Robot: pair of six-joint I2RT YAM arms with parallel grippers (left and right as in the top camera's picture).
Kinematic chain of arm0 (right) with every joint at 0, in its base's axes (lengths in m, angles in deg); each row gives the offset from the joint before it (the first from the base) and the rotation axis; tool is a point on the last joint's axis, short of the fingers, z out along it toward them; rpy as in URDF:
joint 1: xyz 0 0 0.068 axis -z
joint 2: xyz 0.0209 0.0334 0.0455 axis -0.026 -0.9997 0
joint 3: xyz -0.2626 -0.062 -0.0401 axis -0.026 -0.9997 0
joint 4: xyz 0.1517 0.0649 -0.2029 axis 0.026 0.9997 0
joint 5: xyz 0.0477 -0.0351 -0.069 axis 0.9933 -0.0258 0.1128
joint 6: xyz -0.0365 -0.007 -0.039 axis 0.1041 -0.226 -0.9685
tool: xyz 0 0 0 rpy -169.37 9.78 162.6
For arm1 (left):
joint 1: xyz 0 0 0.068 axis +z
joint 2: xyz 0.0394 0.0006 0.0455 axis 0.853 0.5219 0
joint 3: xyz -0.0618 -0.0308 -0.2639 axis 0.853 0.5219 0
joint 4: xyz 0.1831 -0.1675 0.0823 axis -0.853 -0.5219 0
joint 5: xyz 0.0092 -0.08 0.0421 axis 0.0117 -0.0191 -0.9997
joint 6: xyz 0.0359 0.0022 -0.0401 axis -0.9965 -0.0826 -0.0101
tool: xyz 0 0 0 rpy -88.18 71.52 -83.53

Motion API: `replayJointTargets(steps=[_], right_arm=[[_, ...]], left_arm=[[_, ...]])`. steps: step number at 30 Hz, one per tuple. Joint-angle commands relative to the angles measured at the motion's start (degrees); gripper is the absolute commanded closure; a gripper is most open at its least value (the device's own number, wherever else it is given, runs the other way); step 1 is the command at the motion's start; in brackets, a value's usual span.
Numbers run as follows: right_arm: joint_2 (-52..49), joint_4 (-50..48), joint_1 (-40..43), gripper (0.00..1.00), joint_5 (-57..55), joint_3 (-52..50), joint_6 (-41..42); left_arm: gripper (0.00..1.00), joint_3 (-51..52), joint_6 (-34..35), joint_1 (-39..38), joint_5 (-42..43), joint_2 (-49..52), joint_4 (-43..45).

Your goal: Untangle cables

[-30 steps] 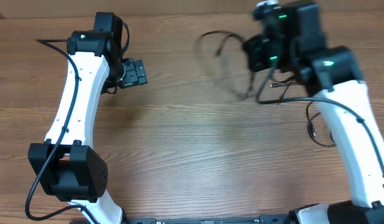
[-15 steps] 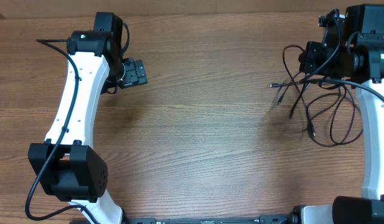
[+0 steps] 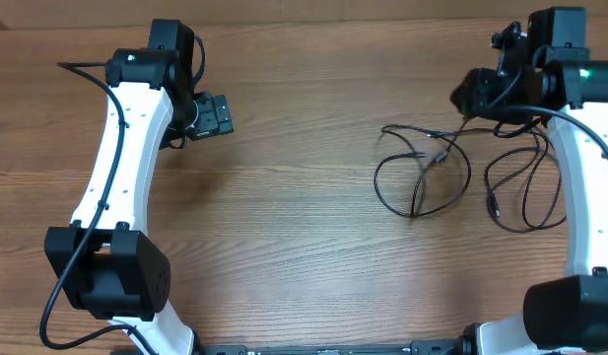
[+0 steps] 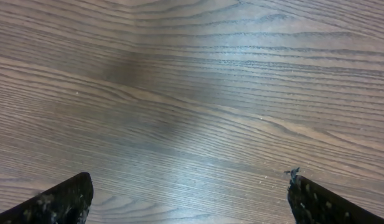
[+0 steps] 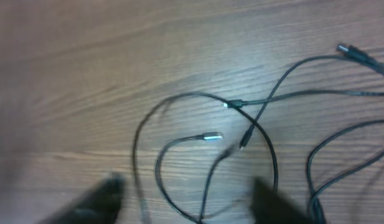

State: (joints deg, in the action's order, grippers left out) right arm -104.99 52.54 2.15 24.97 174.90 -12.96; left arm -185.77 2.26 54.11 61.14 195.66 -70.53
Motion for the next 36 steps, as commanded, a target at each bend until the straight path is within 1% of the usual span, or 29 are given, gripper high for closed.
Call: replayJointTargets(steps=[1,2,3,7,8,10,15,18,25,27,30,36], right_arm=[[-1.42,0.15,0.09,0.09,0.44,-0.31,0.11],[-1.73,0.15,0.09,0.03,1.16,-0.31,0.11],[-2.10,0.13,0.09,0.00,2.93,-0.31,0.11],[-3.30,-0.04,0.07,0.00,13.20,-0.31,0.11],[-3.91,0.15,-0.35,0.00,17.77,-0.31,0.11],[-4.81,0.31,-1.25,0.00,19.76,-0.31,0.15],[-7.43,-0.24,-4.94,0.00,19.41,-0.31,0.52],[-8.96,-1.46,-7.54,0.00,16.35,-0.31,4.46],[-11.65,-5.16,-14.34,0.00,12.83,-1.25,9.94],[-12.41,-6.45,-16.61,0.00,10.84,-2.34,12.61],[-13.88,-9.64,-19.89,0.00,9.81,-5.01,14.36],[-16.65,-16.46,-24.44,0.00,7.43,-10.82,14.93]], left_arm=[[0.00,0.24,1.03,-0.46,0.26,0.57,0.07],[0.01,0.24,1.03,-0.46,0.26,0.57,0.07],[0.00,0.24,1.03,-0.46,0.26,0.57,0.07],[0.00,0.24,1.03,-0.46,0.26,0.57,0.07],[0.00,0.24,1.03,-0.46,0.26,0.57,0.07],[0.00,0.24,1.03,-0.46,0.26,0.57,0.07],[0.00,0.24,1.03,-0.46,0.26,0.57,0.07],[0.00,0.24,1.03,-0.46,0.26,0.57,0.07],[0.00,0.24,1.03,-0.46,0.26,0.57,0.07],[0.00,0.24,1.03,-0.46,0.26,0.57,0.07],[0.00,0.24,1.01,-0.46,0.26,0.57,0.07],[0.00,0.24,1.03,-0.46,0.26,0.57,0.07]])
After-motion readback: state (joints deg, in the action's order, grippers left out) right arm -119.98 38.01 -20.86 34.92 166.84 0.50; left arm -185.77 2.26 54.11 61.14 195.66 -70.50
